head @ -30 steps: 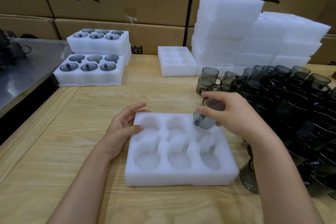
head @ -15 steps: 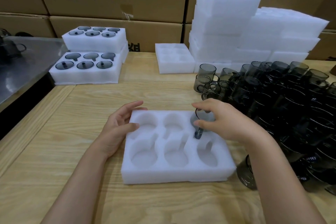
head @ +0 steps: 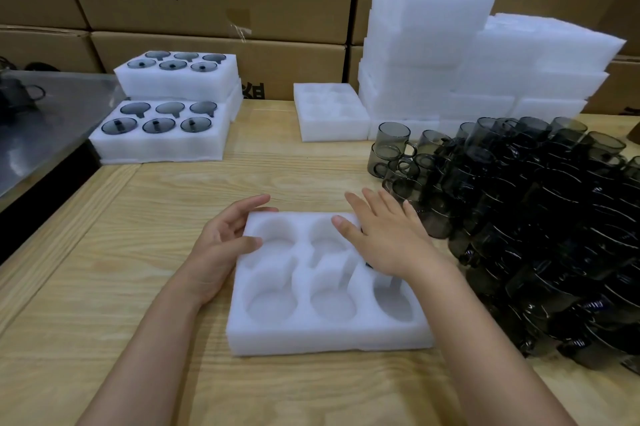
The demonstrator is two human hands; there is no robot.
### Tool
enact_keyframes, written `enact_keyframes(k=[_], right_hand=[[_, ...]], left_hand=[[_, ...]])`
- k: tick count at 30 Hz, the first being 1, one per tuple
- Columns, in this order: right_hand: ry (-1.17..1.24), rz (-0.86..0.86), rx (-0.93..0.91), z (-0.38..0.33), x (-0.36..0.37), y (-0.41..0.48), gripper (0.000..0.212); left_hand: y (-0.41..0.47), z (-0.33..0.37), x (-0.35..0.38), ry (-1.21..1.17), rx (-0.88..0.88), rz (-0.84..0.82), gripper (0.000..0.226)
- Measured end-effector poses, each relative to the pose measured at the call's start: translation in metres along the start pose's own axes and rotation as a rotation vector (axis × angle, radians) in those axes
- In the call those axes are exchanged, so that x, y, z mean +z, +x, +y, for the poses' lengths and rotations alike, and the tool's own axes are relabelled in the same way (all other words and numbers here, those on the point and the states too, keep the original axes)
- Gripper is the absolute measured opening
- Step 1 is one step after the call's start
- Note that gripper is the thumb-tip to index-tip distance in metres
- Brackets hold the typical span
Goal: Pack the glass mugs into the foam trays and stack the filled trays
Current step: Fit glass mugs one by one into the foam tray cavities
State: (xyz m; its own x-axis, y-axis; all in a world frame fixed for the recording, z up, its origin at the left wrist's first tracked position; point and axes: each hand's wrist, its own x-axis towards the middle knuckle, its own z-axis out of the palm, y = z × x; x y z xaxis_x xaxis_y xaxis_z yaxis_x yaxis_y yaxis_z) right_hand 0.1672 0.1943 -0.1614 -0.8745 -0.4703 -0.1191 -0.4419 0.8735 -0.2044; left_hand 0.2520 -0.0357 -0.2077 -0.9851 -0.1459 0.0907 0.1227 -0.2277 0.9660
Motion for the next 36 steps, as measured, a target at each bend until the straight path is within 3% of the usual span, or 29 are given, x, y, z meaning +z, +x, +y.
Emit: enact_keyframes(k=[6, 8, 10, 12, 14, 18, 24, 32, 36], right_hand=[[0.052, 0.014, 0.01, 0.0, -0.001, 0.003, 0.067], [0.226, 0.144, 0.029, -0.001, -0.006, 0.009, 0.067], [0.329, 0.39, 0.038, -0.001, -0.015, 0.023, 0.058], [0.251, 0.575, 0.077, 0.0, -0.026, 0.042, 0.051], [0.122, 0.636, 0.186, 0.003, -0.037, 0.062, 0.047], [-0.152, 0.546, 0.344, 0.011, -0.054, 0.094, 0.04], [-0.333, 0.478, 0.306, 0.02, -0.058, 0.104, 0.038], [0.154, 0.627, 0.068, -0.023, -0.056, 0.054, 0.01], [0.376, 0.531, -0.139, -0.062, -0.046, 0.005, 0.019]], left_hand=[[0.002, -0.002, -0.001, -0.018, 0.004, 0.022, 0.057], [0.003, -0.003, -0.001, -0.039, 0.005, 0.06, 0.052], [0.004, -0.003, 0.0, -0.083, 0.002, 0.104, 0.044], [0.005, -0.002, 0.0, -0.109, -0.003, 0.132, 0.041], [0.005, -0.002, 0.001, -0.12, -0.008, 0.14, 0.041], [0.006, 0.0, -0.001, -0.123, -0.029, 0.163, 0.035], [0.006, 0.001, -0.001, -0.109, -0.034, 0.174, 0.032], [0.003, 0.002, 0.003, -0.081, 0.01, 0.116, 0.043], [0.001, 0.003, 0.006, -0.024, 0.041, 0.053, 0.05]])
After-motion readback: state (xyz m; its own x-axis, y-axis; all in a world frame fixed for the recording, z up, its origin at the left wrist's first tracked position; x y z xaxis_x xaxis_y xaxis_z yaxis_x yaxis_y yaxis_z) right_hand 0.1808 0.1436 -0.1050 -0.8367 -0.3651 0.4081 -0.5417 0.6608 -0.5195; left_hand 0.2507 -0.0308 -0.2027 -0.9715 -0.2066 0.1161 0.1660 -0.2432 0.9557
